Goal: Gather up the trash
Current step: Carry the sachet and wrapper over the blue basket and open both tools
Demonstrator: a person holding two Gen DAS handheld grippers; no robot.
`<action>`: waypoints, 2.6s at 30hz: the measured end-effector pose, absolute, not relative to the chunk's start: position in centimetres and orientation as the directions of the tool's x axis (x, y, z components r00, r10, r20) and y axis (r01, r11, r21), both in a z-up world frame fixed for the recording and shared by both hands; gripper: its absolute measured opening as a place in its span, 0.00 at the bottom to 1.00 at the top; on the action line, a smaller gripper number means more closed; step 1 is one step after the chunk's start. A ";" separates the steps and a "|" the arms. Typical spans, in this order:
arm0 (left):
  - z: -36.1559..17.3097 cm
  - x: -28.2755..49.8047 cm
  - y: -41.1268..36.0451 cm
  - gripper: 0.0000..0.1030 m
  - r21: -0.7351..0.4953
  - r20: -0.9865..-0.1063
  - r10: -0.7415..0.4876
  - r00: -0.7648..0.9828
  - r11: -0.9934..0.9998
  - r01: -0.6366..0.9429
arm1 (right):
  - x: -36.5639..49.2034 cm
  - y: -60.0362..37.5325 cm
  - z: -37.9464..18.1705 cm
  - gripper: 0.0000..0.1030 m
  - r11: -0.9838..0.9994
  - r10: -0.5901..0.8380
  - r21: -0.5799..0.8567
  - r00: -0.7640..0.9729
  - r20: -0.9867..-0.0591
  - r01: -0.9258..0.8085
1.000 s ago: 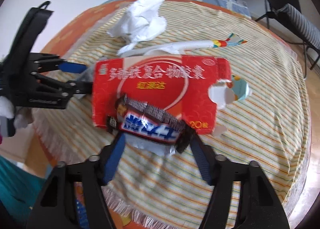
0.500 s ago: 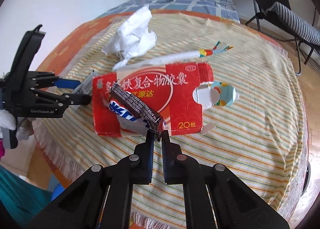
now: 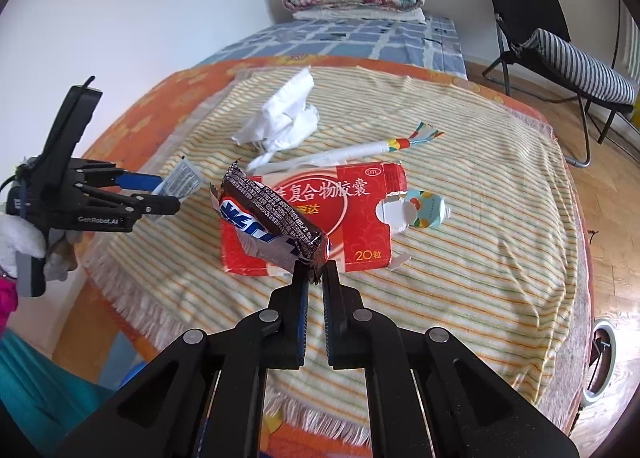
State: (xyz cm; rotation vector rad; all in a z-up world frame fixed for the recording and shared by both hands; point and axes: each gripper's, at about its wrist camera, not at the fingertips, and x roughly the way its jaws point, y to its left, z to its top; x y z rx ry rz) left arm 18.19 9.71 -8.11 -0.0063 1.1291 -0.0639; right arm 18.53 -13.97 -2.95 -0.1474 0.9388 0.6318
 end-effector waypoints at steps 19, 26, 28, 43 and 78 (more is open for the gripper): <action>-4.4 9.3 4.0 0.52 -0.057 -0.872 -0.136 0.471 0.983 0.177 | 9.8 -16.0 -1.1 0.05 0.787 0.462 0.139 0.425 -0.778 -0.601; -5.1 5.1 2.0 0.52 -0.067 -0.875 -0.165 0.455 0.973 0.222 | 6.0 -16.8 -2.5 0.05 0.791 0.444 0.138 0.404 -0.800 -0.597; -5.4 4.3 1.7 0.52 -0.075 -0.877 -0.173 0.447 0.971 0.228 | 5.0 -17.1 -3.2 0.05 0.793 0.441 0.145 0.391 -0.808 -0.592; -9.0 0.3 0.2 0.52 -0.080 -0.908 -0.180 0.378 0.961 0.266 | 0.5 -17.4 -7.8 0.05 0.791 0.397 0.161 0.295 -0.869 -0.591; -13.6 -1.5 -1.6 0.74 -0.099 -0.950 -0.176 0.257 0.953 0.285 | -1.1 -17.0 -11.9 0.50 0.794 0.362 0.199 0.183 -0.914 -0.575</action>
